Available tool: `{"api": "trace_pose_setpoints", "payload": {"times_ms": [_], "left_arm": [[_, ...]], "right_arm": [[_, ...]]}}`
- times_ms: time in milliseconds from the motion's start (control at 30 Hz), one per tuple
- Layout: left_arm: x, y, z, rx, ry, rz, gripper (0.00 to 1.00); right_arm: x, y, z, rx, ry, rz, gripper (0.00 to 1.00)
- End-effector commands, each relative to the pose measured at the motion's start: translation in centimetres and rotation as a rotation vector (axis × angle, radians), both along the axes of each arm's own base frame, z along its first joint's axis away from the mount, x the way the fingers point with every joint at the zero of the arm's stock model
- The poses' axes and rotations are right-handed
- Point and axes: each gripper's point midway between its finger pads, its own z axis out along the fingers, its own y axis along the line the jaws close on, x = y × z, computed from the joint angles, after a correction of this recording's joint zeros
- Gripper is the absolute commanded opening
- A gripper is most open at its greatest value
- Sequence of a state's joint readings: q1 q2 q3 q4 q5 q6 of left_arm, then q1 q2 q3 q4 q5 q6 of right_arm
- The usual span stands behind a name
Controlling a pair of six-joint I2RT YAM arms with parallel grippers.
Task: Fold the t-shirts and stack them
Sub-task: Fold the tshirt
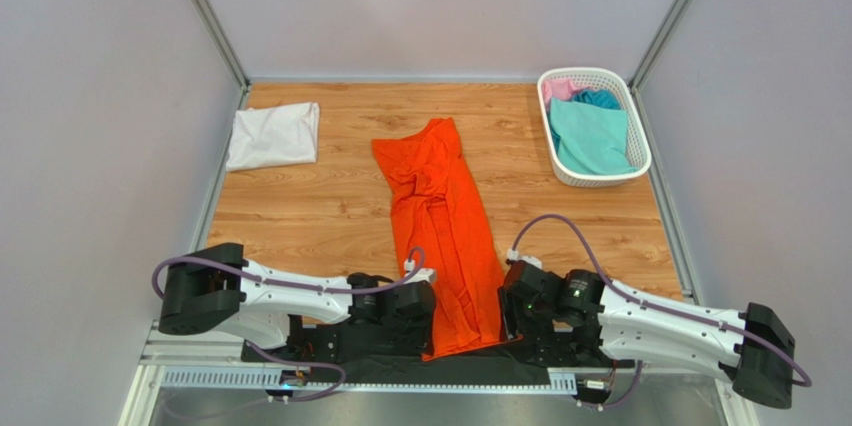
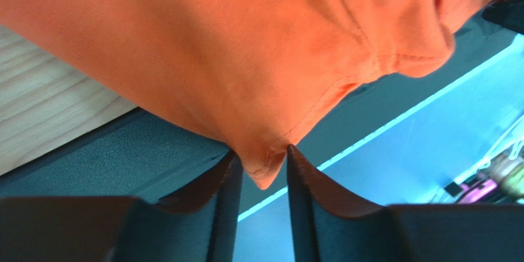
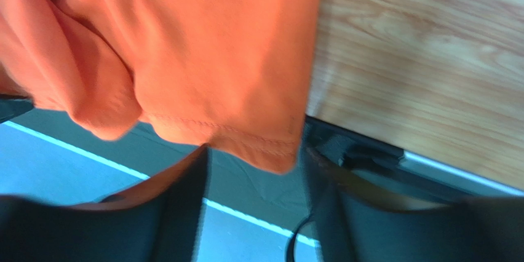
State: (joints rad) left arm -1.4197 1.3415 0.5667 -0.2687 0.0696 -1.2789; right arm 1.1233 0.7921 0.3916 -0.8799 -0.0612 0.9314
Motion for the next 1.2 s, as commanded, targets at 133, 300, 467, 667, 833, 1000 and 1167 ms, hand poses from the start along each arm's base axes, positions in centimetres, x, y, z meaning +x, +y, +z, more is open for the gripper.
{"api": "trace_pose_setpoints", "payload": {"times_ms": [133, 300, 467, 667, 833, 1000, 1167], "left_arm": [[-1.2, 0.8, -0.5, 0.088, 0.046, 0.024, 0.12], [-0.9, 1.0, 0.0, 0.075, 0.031, 0.047, 0.00], [0.1, 0.2, 1.9, 0.027, -0.029, 0.043, 0.00], [4.2, 0.0, 4.8, -0.056, -0.096, 0.095, 0.00], [9.2, 0.0, 7.3, -0.083, -0.205, 0.136, 0.00], [13.5, 0.5, 8.9, -0.095, -0.240, 0.196, 0.00], [16.6, 1.2, 9.8, -0.092, -0.264, 0.230, 0.00]], "right_arm": [[0.3, 1.8, -0.3, 0.082, -0.004, -0.015, 0.30], [1.0, 2.7, 0.8, 0.132, -0.050, 0.007, 0.00], [2.3, 4.0, 3.4, 0.204, -0.136, 0.038, 0.00], [5.8, 4.1, 6.1, 0.149, -0.295, 0.022, 0.00], [10.0, 4.6, 8.5, 0.092, -0.437, -0.012, 0.00], [14.6, 6.2, 11.9, 0.164, -0.519, -0.056, 0.00], [18.9, 7.5, 13.6, 0.189, -0.576, -0.068, 0.00]]}}
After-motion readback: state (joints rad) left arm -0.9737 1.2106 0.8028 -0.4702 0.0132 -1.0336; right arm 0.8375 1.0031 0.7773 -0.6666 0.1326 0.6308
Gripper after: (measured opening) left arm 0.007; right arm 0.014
